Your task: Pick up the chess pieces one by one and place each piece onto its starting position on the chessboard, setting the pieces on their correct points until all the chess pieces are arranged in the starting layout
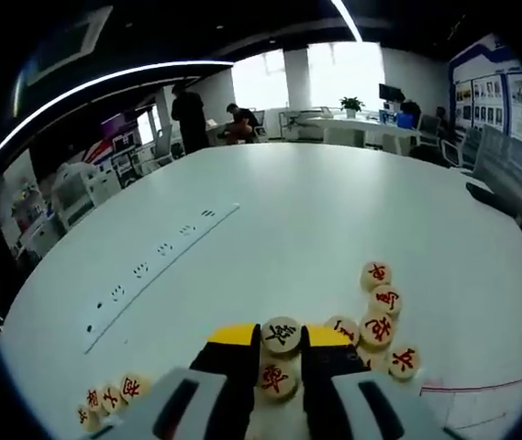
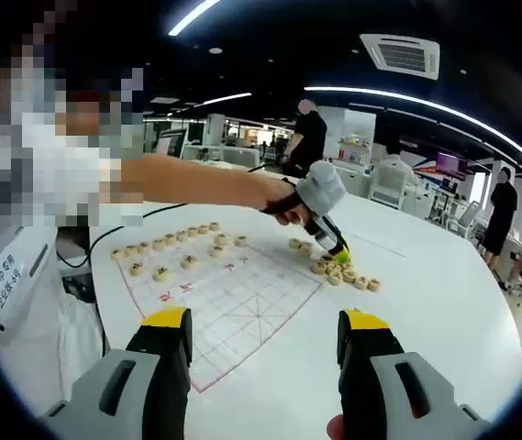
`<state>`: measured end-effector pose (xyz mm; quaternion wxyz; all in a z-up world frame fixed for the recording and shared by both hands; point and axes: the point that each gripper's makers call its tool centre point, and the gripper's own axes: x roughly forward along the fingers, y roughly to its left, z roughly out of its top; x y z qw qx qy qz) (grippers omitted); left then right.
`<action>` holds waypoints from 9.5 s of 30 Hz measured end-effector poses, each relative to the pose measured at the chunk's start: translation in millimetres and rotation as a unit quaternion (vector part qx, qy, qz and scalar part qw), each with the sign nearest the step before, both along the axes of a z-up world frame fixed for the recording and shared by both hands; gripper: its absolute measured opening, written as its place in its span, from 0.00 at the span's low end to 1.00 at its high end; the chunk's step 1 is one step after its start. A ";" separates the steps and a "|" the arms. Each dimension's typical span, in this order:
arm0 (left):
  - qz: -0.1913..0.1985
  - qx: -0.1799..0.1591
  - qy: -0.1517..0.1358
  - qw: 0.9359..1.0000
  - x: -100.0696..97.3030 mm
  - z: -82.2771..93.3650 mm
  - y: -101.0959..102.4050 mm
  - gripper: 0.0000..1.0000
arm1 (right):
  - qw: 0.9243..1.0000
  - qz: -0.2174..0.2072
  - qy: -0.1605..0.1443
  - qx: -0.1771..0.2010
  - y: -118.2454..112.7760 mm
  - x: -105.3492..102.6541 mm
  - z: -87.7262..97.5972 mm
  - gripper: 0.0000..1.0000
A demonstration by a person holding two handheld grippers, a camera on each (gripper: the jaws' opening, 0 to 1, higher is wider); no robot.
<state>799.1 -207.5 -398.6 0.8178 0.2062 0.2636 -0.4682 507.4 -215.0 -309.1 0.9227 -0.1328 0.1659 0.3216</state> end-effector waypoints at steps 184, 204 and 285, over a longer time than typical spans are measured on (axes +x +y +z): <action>-0.033 -0.268 -0.093 0.958 -253.5 128.5 230.4 0.34 | 0.991 -0.127 0.048 -0.007 -71.7 249.6 -93.9 0.20; -0.038 -0.268 -0.077 0.959 -254.5 123.5 226.1 0.34 | 0.994 -0.100 -0.031 0.019 -45.3 124.4 -11.5 0.19; -0.053 -0.263 -0.076 0.960 -264.3 124.9 220.7 0.33 | 0.997 -0.047 0.067 0.002 18.2 -56.8 -75.4 0.41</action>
